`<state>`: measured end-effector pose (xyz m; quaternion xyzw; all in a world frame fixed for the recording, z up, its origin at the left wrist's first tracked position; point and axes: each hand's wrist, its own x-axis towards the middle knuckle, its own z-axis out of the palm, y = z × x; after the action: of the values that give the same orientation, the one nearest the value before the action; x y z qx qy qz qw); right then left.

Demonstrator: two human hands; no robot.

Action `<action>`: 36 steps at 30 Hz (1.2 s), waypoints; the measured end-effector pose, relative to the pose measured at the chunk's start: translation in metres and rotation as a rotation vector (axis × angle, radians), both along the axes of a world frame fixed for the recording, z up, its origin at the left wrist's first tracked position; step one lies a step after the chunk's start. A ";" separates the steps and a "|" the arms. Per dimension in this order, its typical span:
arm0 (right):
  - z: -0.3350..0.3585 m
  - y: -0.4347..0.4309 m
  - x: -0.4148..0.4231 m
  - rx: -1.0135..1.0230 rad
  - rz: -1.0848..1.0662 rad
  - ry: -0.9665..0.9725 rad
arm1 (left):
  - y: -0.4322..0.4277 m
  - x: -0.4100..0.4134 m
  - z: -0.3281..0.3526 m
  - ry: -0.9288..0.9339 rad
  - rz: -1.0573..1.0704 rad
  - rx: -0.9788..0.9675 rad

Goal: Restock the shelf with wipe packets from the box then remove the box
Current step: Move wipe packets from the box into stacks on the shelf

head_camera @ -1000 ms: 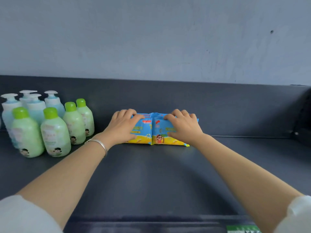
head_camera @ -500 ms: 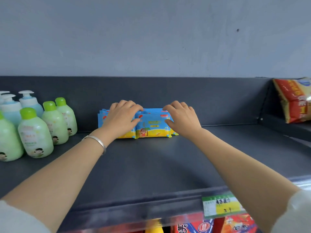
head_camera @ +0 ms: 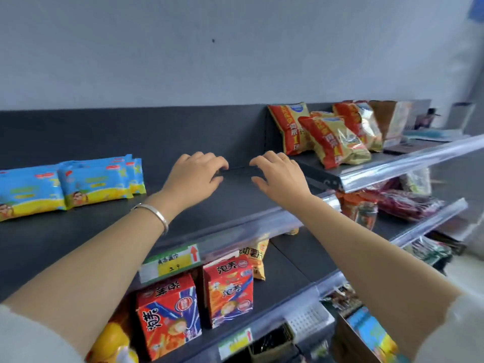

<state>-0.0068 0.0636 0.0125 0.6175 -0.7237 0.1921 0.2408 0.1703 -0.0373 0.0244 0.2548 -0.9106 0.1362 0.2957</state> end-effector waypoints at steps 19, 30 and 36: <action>-0.138 0.248 -0.231 0.339 -0.544 -0.243 | 0.182 -0.302 -0.148 -0.424 -0.485 0.194; -0.202 0.282 -0.296 0.497 -0.743 -0.395 | 0.197 -0.413 -0.225 -0.633 -0.630 0.375; -0.243 0.290 -0.321 0.620 -0.787 -0.481 | 0.199 -0.434 -0.266 -0.746 -0.624 0.406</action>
<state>-0.3277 0.3539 -0.2305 0.2813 -0.9570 0.0011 -0.0706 -0.2639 0.1620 -0.2411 -0.0420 -0.9945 -0.0558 -0.0774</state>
